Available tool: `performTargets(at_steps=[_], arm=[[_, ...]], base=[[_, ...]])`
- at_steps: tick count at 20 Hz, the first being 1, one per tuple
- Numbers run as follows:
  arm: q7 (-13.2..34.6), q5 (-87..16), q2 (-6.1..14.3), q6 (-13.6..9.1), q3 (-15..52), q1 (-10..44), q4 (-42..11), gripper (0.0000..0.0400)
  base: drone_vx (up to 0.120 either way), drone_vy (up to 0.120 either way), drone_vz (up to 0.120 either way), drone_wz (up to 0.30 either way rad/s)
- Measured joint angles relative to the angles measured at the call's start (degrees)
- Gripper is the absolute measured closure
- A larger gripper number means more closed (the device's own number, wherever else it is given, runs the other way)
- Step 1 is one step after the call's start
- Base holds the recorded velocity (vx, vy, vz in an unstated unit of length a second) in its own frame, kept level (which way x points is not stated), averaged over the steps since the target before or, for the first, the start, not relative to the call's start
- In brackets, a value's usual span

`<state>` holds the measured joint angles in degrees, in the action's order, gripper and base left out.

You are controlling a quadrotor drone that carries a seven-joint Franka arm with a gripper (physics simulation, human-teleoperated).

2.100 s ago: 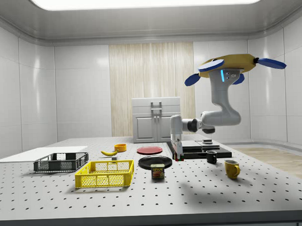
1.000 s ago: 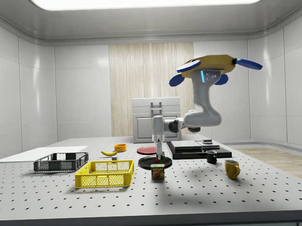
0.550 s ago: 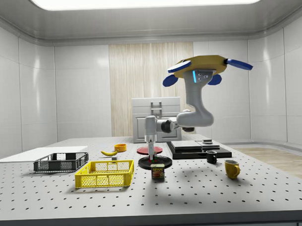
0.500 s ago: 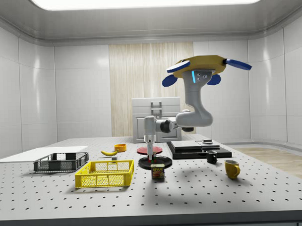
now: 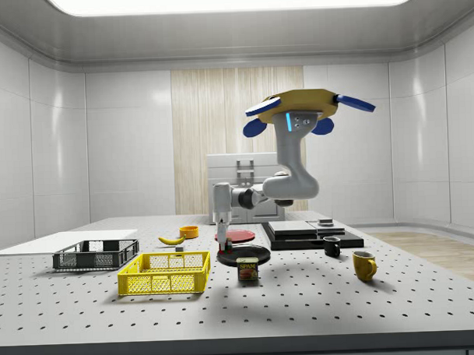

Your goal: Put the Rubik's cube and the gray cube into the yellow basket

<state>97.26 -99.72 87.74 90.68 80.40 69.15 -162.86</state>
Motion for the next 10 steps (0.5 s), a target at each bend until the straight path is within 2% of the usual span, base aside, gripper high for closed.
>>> performTargets(at_steps=[10], arm=[[0.09,0.28,0.69,0.65,0.08,0.12,0.02,0.0075]], base=[[0.12,0.0,0.0,0.0]])
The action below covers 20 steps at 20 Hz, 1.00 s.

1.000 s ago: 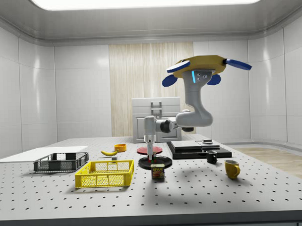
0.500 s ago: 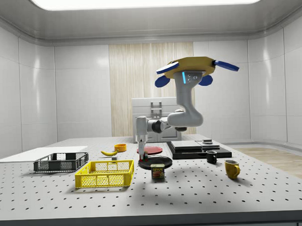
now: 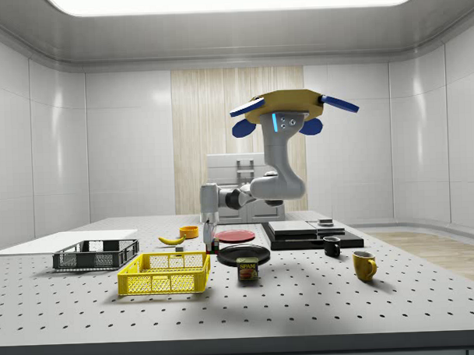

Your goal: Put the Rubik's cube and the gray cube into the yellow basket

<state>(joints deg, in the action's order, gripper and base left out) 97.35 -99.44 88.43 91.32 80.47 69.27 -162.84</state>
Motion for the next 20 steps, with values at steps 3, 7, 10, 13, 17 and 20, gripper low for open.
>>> performTargets(at_steps=[3,7,10,13,17,20], arm=[[0.02,0.07,0.18,0.17,0.02,0.03,0.01,0.0075],[0.05,0.16,0.41,0.39,0.05,0.07,0.01,0.0075],[0.08,0.23,0.58,0.54,0.06,0.1,0.02,0.0075],[0.1,0.29,0.73,0.68,0.08,0.13,0.02,0.0075],[0.12,0.36,0.91,0.85,0.1,0.16,0.03,0.0075],[0.14,0.41,1.05,0.97,0.11,0.18,0.03,0.0075]], base=[[0.12,0.0,0.0,0.0],[0.12,0.0,0.0,0.0],[0.12,0.0,0.0,0.0],[0.12,0.0,0.0,0.0],[0.12,0.0,0.0,0.0],[0.12,0.0,-0.04,0.0]])
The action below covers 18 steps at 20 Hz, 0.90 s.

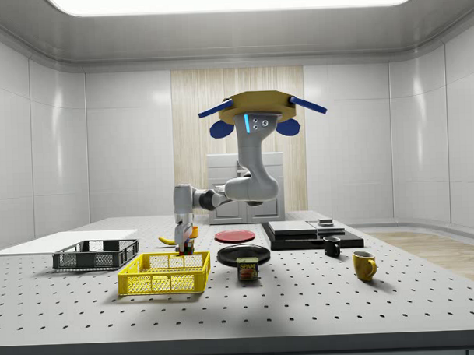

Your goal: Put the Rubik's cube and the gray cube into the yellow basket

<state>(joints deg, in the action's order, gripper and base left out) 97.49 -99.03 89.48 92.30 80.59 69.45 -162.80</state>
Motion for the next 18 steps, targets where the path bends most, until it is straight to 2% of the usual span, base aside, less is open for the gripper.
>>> performTargets(at_steps=[3,5,6,11,18], arm=[[0.02,0.05,0.12,0.11,0.01,0.02,0.0,0.0075],[0.03,0.08,0.2,0.19,0.02,0.03,0.01,0.0075],[0.03,0.09,0.24,0.22,0.03,0.04,0.01,0.0075],[0.06,-0.6,0.45,0.67,-0.77,0.16,0.13,0.0075],[0.15,-5.6,0.64,2.7,-6.14,0.97,1.22,0.0075]], base=[[0.12,0.0,-0.12,0.0],[0.12,-0.08,-0.02,0.0],[0.0,-0.12,0.0,0.0],[0.0,0.0,0.0,0.0],[0.0,0.0,0.0,0.0]])
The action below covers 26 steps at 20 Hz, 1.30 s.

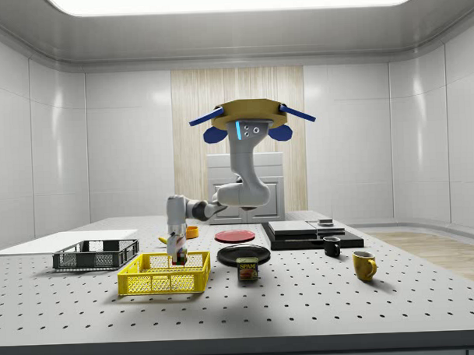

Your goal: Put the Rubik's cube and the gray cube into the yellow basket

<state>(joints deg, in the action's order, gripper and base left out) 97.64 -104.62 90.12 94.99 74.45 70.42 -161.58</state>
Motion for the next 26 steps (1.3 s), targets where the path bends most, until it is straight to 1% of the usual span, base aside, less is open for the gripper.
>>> performTargets(at_steps=[10,13,15,19,24,26], arm=[[0.1,-6.96,-0.58,2.52,-7.36,1.54,2.34,0.0075],[0.08,-8.49,-0.92,2.96,-8.93,1.88,2.98,0.0075],[0.05,-9.16,-1.14,3.08,-9.6,1.99,3.26,0.005],[-0.08,-8.69,-1.43,2.46,-8.95,1.63,2.93,0.0018],[-0.25,-5.94,-1.56,0.85,-5.86,0.69,1.66,0.0005],[-0.29,-5.01,-1.62,0.34,-4.84,0.42,1.29,0.0003]], base=[[0.0,0.0,0.0,0.0],[0.0,0.0,0.0,0.0],[0.0,0.0,0.0,0.0],[0.0,0.0,0.01,0.0],[0.0,0.0,0.12,0.0],[0.0,-0.1,0.12,0.0]])
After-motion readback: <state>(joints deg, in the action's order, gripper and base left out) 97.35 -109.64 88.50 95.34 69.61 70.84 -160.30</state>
